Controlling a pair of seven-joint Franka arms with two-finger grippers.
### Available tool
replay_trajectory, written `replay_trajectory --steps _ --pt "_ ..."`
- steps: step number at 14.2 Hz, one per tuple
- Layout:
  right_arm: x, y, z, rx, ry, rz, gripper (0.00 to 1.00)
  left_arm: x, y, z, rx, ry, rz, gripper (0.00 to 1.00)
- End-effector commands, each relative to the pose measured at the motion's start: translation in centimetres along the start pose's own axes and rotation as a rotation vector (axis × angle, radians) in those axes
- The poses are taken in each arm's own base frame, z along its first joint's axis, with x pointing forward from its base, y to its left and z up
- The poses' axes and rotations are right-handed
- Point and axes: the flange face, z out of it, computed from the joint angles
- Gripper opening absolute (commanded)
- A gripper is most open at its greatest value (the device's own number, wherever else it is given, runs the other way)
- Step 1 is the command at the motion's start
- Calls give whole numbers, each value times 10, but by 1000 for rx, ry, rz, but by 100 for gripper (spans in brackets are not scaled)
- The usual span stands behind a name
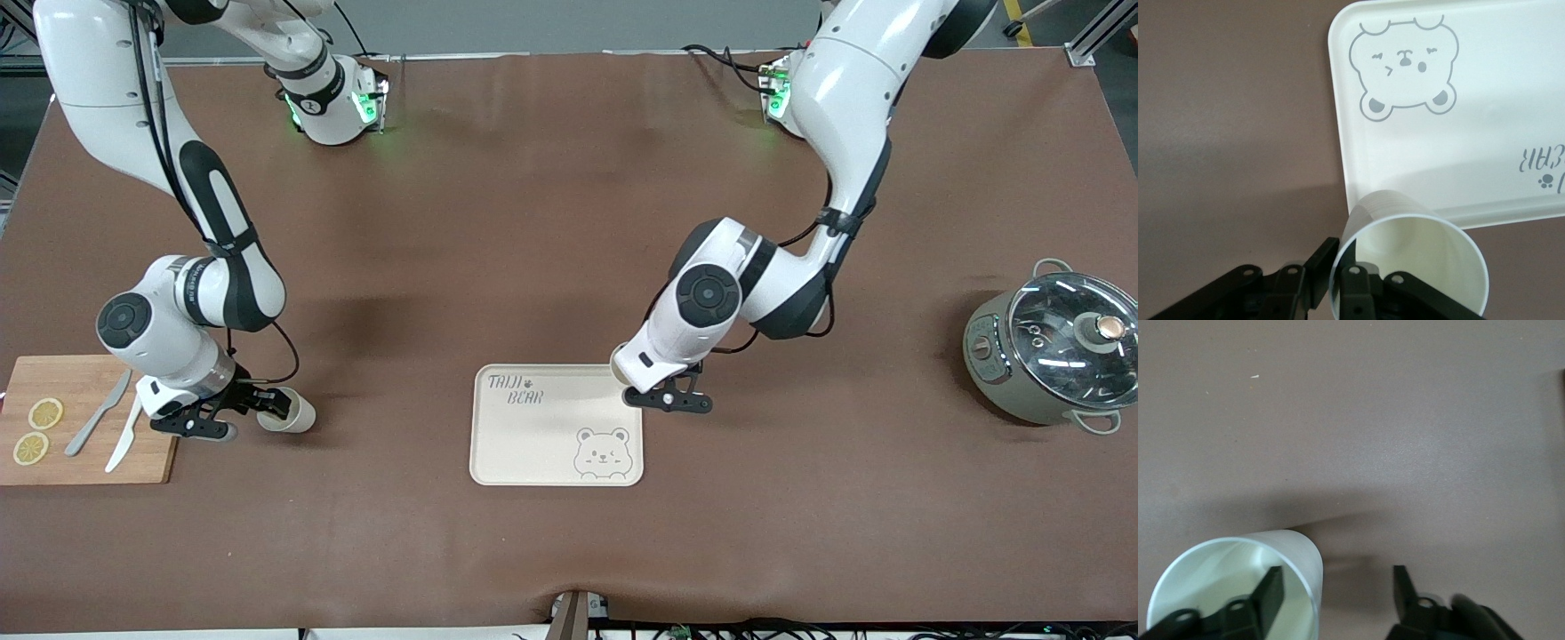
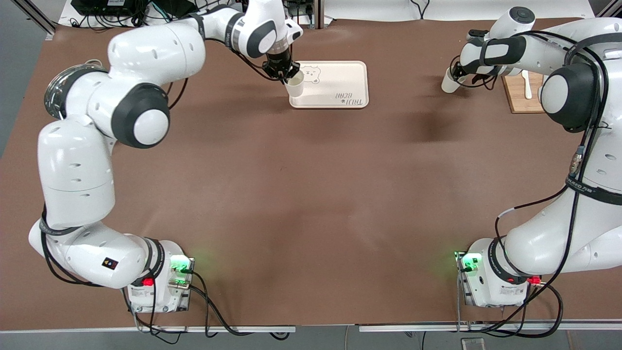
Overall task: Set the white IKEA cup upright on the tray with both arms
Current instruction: 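Carry the held cup with the left gripper onto the white tray, then carry the held cup with the right gripper onto the tray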
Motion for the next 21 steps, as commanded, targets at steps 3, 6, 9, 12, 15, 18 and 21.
replay_trajectory --steps 3,6,9,12,15,18,21 --pt "5 0 -5 5 7 8 0 18 10 12 18 18 -28 0" --pt "11 0 -12 8 -23 10 0 23 14 16 43 49 -20 0" --pt "29 -3 -35 19 -81 9 0 32 20 32 35 62 -39 0" --pt "54 -17 -78 36 -134 54 0 33 23 38 26 84 -53 0" --pt "78 -58 -140 68 -194 207 0 33 23 42 26 86 -53 0" --pt "81 -130 -175 124 -183 349 0 33 23 47 25 85 -61 0" --pt "67 -202 -183 126 -174 428 0 33 23 48 23 88 -62 0"
